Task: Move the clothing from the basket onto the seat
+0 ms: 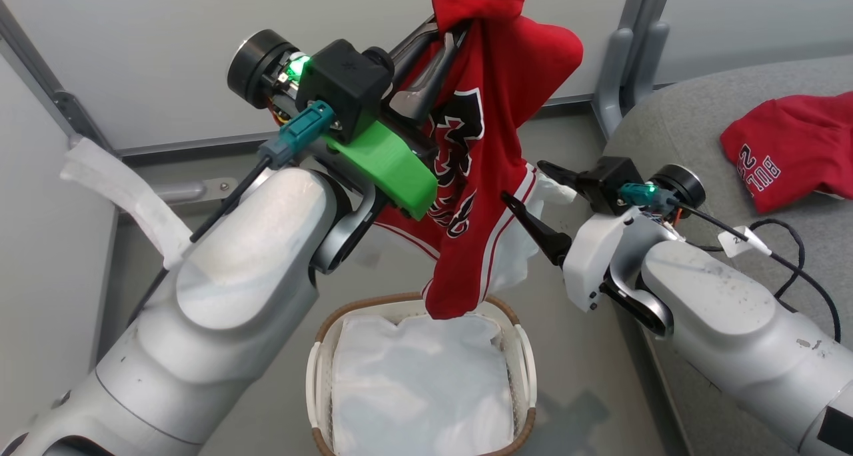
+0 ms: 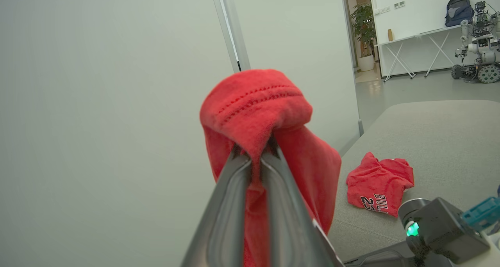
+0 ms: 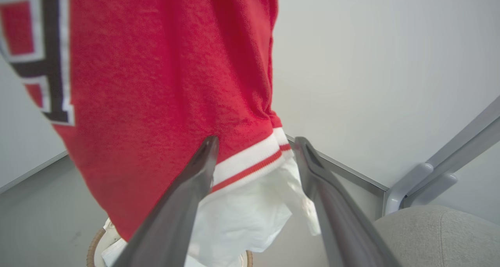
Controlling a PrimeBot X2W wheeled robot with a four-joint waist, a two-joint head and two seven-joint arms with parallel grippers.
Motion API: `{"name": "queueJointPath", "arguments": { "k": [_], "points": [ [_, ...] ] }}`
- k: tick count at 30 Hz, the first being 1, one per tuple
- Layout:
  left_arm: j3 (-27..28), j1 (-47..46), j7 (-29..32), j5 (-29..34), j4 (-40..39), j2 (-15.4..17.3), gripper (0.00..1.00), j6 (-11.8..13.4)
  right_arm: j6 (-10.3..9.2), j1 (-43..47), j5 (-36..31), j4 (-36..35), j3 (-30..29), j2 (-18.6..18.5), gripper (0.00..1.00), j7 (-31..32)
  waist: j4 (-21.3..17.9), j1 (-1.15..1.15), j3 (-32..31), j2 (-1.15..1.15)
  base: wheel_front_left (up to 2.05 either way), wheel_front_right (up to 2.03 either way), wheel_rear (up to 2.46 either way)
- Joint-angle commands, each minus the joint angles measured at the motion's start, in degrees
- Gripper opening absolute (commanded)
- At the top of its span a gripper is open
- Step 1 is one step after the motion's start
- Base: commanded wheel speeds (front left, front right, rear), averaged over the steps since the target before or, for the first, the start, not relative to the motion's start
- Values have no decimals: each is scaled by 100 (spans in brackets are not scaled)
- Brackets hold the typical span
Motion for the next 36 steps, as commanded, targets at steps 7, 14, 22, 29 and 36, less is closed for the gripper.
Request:
{"name": "queueJointPath", "arguments": {
  "k": [7,14,22,29,36],
  "points": [
    [-30,-58,-66,-56,-39,-30,0,-11,-8,-692,857,-191,1276,-244,100,120,45,0,70,0,0,0,0],
    [-50,-79,-92,-65,-22,-20,0,-8,-8,-1172,1182,-104,1881,-57,100,-134,75,0,132,0,0,0,0],
    [-48,-82,-127,-109,47,-6,0,11,-8,-1200,954,-513,1995,154,84,188,117,0,198,0,0,0,0],
    [59,-15,-152,-183,213,144,0,72,-8,-1101,612,-798,1993,40,0,93,108,0,229,0,0,0,0],
    [137,145,-120,-299,452,314,0,122,-8,-1084,523,-755,1992,-37,0,-279,35,0,254,0,0,0,0]
  ]
}}
